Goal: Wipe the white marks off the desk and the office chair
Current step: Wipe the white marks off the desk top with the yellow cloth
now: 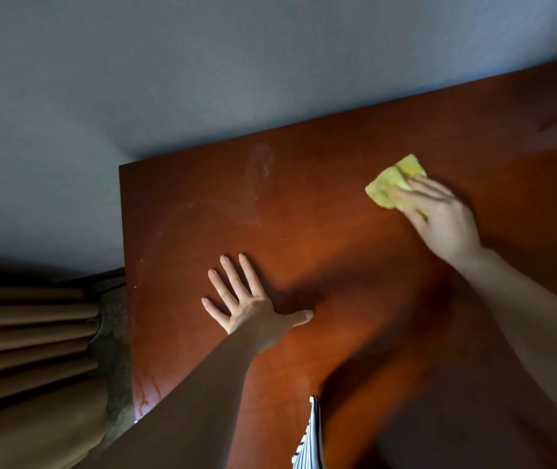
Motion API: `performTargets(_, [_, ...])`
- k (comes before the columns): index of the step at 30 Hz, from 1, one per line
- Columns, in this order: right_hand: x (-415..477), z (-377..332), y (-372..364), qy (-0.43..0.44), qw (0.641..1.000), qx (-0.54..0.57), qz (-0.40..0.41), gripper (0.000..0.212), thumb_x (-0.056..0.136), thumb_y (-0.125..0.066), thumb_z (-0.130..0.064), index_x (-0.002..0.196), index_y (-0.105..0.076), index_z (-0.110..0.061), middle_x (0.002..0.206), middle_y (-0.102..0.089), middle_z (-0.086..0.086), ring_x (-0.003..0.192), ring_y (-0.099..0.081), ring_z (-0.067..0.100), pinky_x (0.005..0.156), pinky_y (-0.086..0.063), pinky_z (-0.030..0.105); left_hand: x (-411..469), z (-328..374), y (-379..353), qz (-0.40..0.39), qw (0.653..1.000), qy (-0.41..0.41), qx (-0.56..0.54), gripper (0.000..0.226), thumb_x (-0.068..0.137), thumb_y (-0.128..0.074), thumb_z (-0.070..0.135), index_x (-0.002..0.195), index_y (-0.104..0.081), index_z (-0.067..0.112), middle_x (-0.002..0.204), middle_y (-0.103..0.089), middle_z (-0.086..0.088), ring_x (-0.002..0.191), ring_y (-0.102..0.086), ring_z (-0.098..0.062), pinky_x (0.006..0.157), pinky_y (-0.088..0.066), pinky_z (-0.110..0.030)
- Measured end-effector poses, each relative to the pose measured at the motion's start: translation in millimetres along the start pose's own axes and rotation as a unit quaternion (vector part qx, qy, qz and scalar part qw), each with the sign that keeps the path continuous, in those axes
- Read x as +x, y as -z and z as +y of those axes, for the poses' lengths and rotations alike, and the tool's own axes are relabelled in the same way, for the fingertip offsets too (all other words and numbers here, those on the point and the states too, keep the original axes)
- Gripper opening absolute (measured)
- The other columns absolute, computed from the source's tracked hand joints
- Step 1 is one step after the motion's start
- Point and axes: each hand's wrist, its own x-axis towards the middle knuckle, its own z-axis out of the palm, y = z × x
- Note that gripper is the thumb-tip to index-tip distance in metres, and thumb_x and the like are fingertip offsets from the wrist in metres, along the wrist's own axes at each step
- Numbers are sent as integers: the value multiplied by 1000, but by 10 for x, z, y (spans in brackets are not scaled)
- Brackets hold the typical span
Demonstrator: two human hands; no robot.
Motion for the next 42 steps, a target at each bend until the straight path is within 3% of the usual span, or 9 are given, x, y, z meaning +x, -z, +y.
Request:
performTargets(5, [677,-94,-140,-103,994,25,13,33,92,-59,-14,124,-62,-14,137,-52,10,133,-41,25,106,-37,37,17,-5,-18,6,1000,-2,3,148,44,-56,91,114,59,28,125,64,0,112,60,-24,91,33,-52])
performTargets(10, [1176,-354,-409,-140,990,20,7,35,94,-54,-21,129,-58,-20,145,-44,4,139,-29,21,108,-27,31,29,-14,-42,7,1000,-3,7,148,45,-54,91,116,58,27,125,64,-1,109,62,-24,92,33,-53])
performTargets(16, [1554,-915,-750,-44,997,-10,-62,42,97,-46,-25,139,-46,-21,149,-36,7,140,-24,25,111,-17,29,43,-34,-46,10,1000,-5,7,148,46,-54,90,117,58,26,124,65,0,110,62,-23,89,36,-52])
performTargets(23, [1354,-1613,-988,131,979,-5,-157,42,99,-41,-29,141,-42,-28,152,-32,-1,142,-20,19,109,-22,34,42,-24,-51,14,1000,-7,9,148,45,-55,90,115,59,26,124,65,0,111,62,-23,88,37,-51])
performTargets(32, [264,-1664,-717,207,958,68,-189,36,94,-54,-23,129,-57,-23,139,-51,-1,134,-38,20,108,-28,37,1,-5,-14,10,1000,-2,13,145,49,-58,87,108,60,26,118,68,0,107,63,-24,85,39,-51])
performTargets(37, [-40,-1418,-443,206,968,30,-143,40,73,-76,-9,112,-71,-18,116,-67,2,113,-60,21,93,-47,36,-18,-4,-7,12,1000,-3,5,146,49,-59,86,106,62,26,117,68,1,107,63,-23,88,37,-51])
performTargets(42, [56,-1047,-296,141,985,7,-100,37,74,-74,-5,110,-72,-15,113,-68,6,107,-62,27,86,-51,39,-7,-12,-10,11,1000,-9,-2,147,49,-60,86,106,62,29,118,67,3,105,64,-21,85,39,-50])
